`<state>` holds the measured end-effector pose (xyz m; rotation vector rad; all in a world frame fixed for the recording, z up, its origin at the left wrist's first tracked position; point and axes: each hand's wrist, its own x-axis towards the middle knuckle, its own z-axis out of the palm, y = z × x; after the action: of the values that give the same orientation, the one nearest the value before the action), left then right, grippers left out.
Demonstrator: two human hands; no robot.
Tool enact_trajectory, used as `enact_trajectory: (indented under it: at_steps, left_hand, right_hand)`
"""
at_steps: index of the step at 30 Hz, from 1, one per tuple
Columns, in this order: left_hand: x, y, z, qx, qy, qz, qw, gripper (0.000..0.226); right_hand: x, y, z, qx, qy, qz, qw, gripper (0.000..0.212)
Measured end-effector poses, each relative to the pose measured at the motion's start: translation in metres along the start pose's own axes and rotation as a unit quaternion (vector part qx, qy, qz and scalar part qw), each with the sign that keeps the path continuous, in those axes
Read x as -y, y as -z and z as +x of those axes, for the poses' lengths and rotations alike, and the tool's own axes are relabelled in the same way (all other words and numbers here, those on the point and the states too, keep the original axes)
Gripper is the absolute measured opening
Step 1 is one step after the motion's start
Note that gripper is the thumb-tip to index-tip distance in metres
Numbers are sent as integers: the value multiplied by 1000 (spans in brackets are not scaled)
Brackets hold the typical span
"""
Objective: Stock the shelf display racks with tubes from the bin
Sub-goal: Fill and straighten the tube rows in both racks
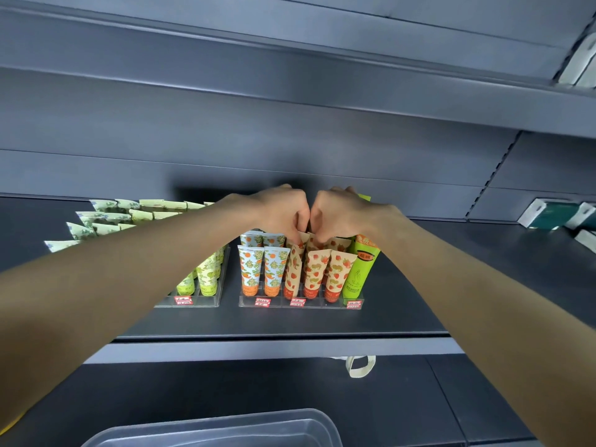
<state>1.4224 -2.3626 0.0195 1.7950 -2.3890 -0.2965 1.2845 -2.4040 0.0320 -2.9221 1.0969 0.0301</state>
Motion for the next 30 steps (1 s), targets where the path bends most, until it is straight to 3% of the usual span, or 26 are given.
enact_trajectory:
  at_steps: [11,30]
  left_hand:
    - [6,-3,2,-20,6,4,1000,6]
    - [3,0,-3,-10,10,-20,1000,9]
  right_hand:
    - [-1,0,3,0,4,-7,1000,20]
    - [-5,1,-2,6,-14,17,1000,12]
